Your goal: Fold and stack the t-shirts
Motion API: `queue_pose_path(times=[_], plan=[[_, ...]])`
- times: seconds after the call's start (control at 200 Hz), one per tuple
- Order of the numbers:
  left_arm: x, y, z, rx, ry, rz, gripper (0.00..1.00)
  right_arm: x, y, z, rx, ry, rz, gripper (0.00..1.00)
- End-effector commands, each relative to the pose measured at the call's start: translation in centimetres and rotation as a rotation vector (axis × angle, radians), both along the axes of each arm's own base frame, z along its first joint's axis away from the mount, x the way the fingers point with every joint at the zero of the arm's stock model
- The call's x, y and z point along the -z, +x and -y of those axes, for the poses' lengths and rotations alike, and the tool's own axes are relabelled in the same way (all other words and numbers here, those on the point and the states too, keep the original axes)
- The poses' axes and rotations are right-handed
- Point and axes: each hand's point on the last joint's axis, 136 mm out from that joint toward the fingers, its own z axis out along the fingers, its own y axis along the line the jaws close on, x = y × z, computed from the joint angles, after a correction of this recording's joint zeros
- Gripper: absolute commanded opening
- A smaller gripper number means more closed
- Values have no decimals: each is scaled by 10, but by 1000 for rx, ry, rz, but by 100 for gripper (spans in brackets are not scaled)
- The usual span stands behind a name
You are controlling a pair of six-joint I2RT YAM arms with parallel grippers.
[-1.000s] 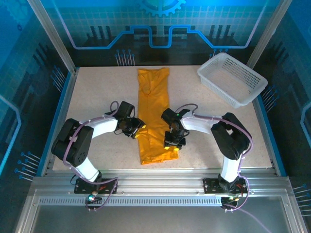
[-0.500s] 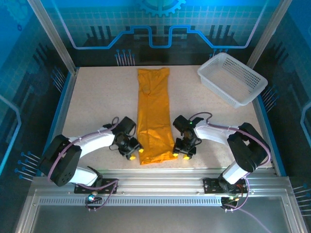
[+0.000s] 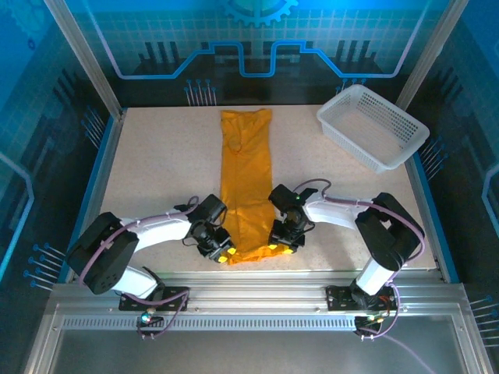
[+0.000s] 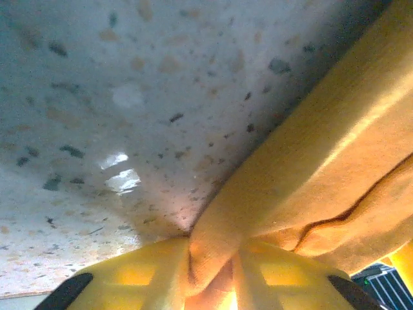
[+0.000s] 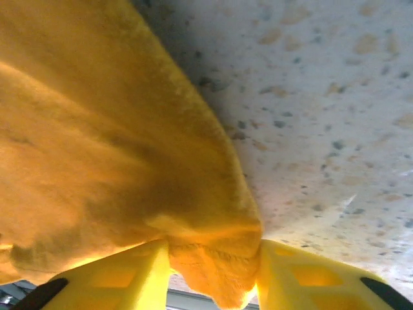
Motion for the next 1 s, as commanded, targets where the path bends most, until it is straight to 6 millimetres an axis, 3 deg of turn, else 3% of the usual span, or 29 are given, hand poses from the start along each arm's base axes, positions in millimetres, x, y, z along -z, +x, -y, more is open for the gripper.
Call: queue_pose_path(times=[0.0, 0.05, 0.24, 0.58, 0.675, 0.785, 0.995], plan=[[1, -11, 9, 51, -22, -34, 18, 0, -2, -7, 9, 9, -17, 29], [-1, -12, 6, 62, -7, -26, 14, 1, -5, -2, 14, -14, -26, 19], [-11, -14, 4, 105, -13, -3, 1, -4, -20, 16, -6, -70, -39, 0], [-26, -47, -9, 179, -59, -47, 0, -21, -60, -5, -114, 21, -138, 0], [-36, -38, -9, 168, -60, -2, 0, -30, -50, -2, -82, 7, -91, 0], [-53, -13, -11, 108, -58, 74, 0, -49, -27, -3, -29, 29, -31, 0], [-83, 56, -9, -33, -107, 227, 3, -78, 32, -6, 14, 41, 62, 0]])
